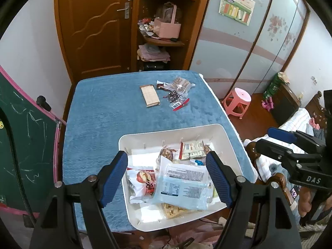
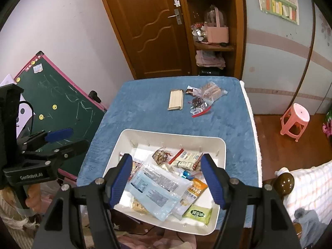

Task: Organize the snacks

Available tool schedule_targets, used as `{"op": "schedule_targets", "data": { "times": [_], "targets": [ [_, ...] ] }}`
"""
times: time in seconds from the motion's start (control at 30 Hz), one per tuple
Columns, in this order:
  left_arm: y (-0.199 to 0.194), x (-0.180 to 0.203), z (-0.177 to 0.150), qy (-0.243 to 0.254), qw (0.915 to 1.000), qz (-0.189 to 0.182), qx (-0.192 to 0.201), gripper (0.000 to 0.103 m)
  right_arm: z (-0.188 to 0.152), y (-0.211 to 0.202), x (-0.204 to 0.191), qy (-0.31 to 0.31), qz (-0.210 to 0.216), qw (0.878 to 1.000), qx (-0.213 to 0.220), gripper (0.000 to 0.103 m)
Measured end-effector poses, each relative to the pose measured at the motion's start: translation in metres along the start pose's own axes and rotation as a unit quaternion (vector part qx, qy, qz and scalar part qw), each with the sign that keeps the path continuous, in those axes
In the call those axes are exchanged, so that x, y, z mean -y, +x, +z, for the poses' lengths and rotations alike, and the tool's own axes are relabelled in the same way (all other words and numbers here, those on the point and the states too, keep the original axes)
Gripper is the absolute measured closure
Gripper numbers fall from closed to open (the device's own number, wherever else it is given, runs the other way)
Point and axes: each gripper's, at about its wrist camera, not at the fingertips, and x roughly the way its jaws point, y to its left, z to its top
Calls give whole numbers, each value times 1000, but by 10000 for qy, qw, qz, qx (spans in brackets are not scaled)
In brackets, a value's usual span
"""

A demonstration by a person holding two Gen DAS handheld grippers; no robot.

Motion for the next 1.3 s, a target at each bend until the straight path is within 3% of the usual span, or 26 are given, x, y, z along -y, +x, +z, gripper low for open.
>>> {"op": "schedule_targets", "data": {
  "times": [0.4, 0.6, 0.93, 1.13, 1.3],
  "targets": [
    [41, -6, 26, -194, 9989, 325, -278, 26, 31, 14, 8, -296, -53, 9994, 145, 34],
    [66, -14, 55, -226, 9976, 530, -377, 26, 54, 41, 17, -397, -10, 9992, -35, 34],
    [125, -18, 135, 24, 9945, 923, -487, 26, 102, 106, 50, -459, 77, 9984, -319, 34],
    [177, -29, 185, -142, 9925, 998, -698, 26, 150, 153, 72, -553, -225, 9980, -197, 34],
    [234, -40, 217, -296, 9899, 1075, -873, 26, 184, 207, 89, -491, -258, 9978, -358, 34]
  ]
}}
